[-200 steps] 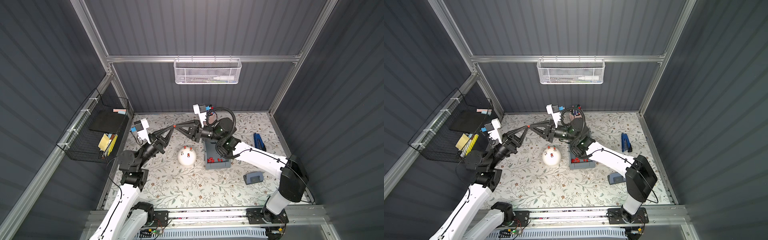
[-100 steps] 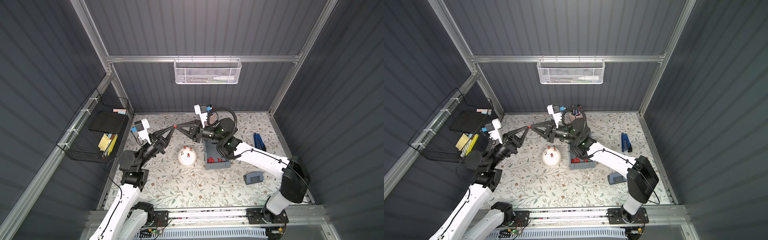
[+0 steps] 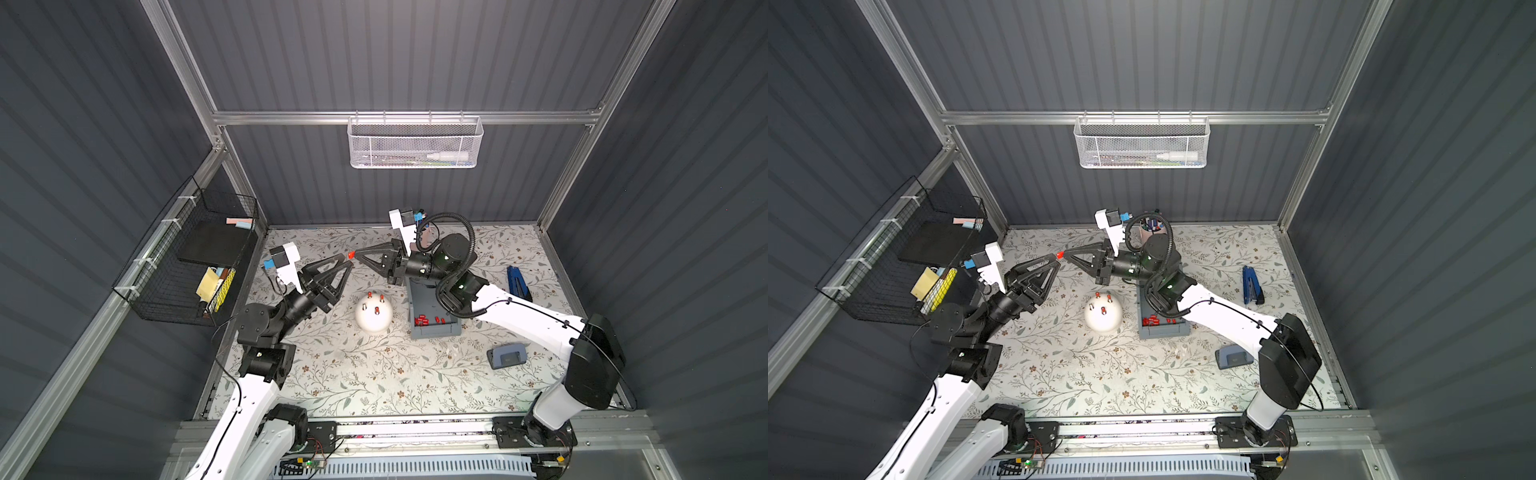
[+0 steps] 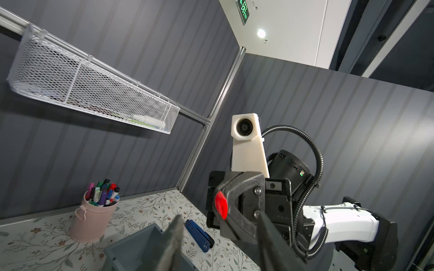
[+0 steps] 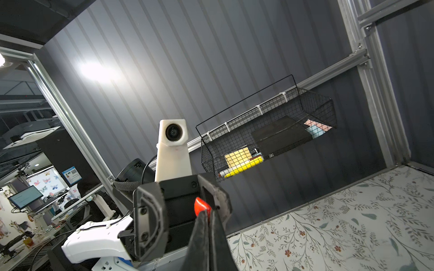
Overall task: Cover the protruding screws with screw protection sleeves
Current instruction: Pick up the screw protection sleeve from the storage box, then attach the screw protection sleeve to the screw.
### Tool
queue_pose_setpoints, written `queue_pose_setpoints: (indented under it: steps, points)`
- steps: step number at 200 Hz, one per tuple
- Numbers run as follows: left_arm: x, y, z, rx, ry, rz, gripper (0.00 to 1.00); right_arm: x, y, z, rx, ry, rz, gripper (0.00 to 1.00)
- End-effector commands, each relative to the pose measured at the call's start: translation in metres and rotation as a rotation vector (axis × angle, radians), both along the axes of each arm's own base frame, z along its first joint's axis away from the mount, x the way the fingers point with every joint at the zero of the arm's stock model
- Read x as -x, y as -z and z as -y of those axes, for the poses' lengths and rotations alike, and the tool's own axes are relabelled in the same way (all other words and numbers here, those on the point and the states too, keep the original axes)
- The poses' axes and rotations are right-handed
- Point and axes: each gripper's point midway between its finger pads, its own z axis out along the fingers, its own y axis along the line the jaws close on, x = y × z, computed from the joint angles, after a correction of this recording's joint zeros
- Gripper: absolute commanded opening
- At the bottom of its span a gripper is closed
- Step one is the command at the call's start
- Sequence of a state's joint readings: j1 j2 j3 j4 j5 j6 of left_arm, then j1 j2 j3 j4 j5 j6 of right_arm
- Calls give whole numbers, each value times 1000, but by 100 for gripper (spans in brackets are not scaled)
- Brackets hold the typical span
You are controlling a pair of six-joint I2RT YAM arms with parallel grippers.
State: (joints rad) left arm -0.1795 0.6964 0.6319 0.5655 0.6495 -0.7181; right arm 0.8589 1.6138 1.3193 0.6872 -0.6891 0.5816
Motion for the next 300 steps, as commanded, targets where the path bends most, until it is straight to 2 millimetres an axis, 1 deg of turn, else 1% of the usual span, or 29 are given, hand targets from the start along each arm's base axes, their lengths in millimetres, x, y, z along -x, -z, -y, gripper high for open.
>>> queue_pose_setpoints:
  steps: [1,15,18,33,49,57,60,75,92,101,103,106,111,119,123,131,147,163,179,204,235,274,300]
  points:
    - [-5,34,-17,-154,-168,-2,100,8,-7,9,39,4,47,0]
    - [-7,50,-34,-240,-288,-9,99,11,-2,10,83,0,52,0]
    - [-10,53,-41,-250,-337,-19,99,11,0,10,93,0,55,0]
    - [-19,71,-65,-336,-497,-67,99,15,6,13,142,-3,68,0]
    - [-28,95,-105,-423,-712,-217,100,18,18,15,223,2,85,0]
    - [-30,108,-125,-469,-814,-300,100,18,27,16,284,11,93,0]
    - [-30,113,-131,-492,-844,-327,100,17,34,16,316,21,94,0]
    - [-30,133,-154,-601,-952,-443,99,15,58,18,465,66,126,0]
    - [-23,151,-174,-721,-1026,-594,99,14,86,18,630,104,169,0]
    - [-19,155,-182,-773,-1050,-658,99,11,100,18,713,125,187,0]
    - [-18,157,-183,-784,-1053,-670,99,10,100,18,723,130,195,0]
    - [-17,157,-185,-798,-1060,-685,99,10,108,19,761,128,191,0]
    - [-15,159,-188,-817,-1071,-711,99,9,116,19,800,135,201,0]
    - [-13,161,-192,-836,-1089,-735,100,6,124,19,844,148,215,0]
    - [-12,163,-194,-843,-1096,-742,99,-1,130,20,877,186,223,0]
    - [-12,164,-196,-844,-1107,-748,99,-5,139,20,914,200,229,0]
    - [-12,165,-199,-835,-1124,-751,100,-10,156,19,983,207,251,0]
    - [-11,165,-201,-830,-1136,-752,99,-11,175,13,1054,198,293,0]
    - [-10,165,-203,-824,-1146,-754,99,-14,189,9,1110,203,321,0]
    - [-9,166,-205,-811,-1155,-764,99,-26,208,4,1170,225,320,0]
    - [-8,167,-205,-801,-1157,-775,100,-39,221,-1,1221,255,322,0]
    - [-8,168,-205,-785,-1155,-785,99,-47,233,-8,1246,258,335,0]
    - [-7,168,-206,-784,-1157,-788,100,-53,241,-10,1277,266,339,0]
